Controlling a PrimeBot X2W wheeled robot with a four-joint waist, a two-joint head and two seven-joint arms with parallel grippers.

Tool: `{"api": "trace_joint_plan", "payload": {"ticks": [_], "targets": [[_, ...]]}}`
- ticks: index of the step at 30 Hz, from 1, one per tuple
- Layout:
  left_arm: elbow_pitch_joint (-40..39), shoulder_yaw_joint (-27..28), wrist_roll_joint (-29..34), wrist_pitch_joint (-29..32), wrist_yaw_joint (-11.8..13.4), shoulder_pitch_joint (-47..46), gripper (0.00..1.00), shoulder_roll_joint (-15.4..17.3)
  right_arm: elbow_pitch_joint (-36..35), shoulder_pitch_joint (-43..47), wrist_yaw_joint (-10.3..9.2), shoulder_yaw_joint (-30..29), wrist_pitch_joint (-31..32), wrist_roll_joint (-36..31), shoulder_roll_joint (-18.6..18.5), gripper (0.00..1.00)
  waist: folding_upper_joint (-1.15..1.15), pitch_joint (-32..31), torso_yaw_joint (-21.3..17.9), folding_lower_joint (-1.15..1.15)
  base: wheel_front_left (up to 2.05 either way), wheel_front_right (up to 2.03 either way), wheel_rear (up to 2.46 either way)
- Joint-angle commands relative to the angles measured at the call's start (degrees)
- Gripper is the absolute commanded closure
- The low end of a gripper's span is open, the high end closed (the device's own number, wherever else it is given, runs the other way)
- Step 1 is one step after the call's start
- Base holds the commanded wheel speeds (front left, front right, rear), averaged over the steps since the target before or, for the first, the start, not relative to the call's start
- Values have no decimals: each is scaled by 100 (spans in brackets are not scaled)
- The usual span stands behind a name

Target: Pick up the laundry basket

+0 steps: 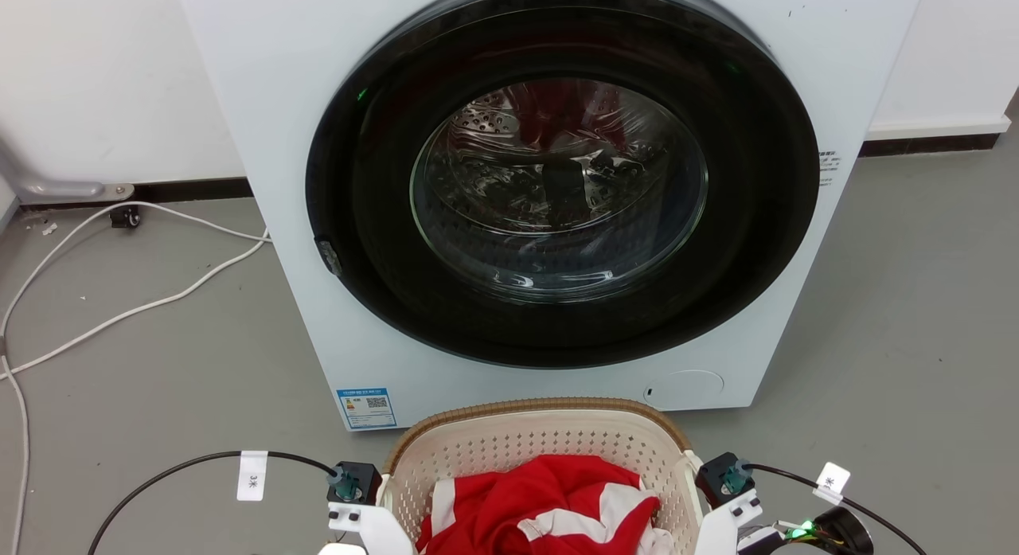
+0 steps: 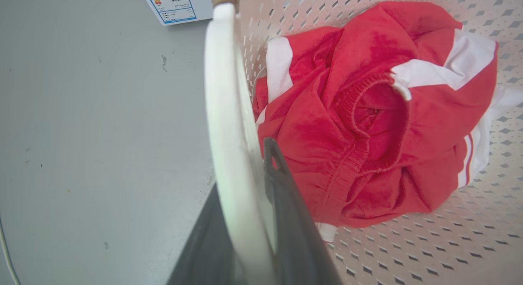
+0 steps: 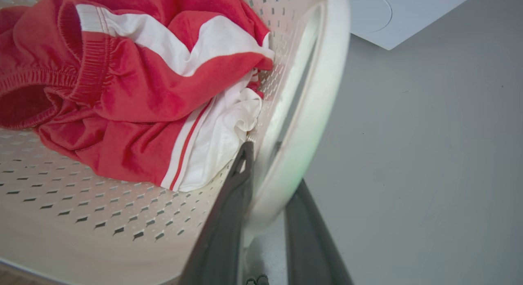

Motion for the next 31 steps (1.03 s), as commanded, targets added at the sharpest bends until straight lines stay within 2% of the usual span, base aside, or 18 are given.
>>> {"api": "trace_joint_plan", "payload": {"ticks": [1, 31], "targets": [[-71, -39, 10, -62, -77, -53, 100, -37, -16, -42, 75, 50, -32, 7, 57, 100, 0, 1, 2, 0, 0, 0, 0], [-71, -139, -135, -99, -66, -37, 100, -36, 11, -100, 75, 223, -57, 124, 63, 100, 0, 44, 1, 0, 0, 0, 0]]}}
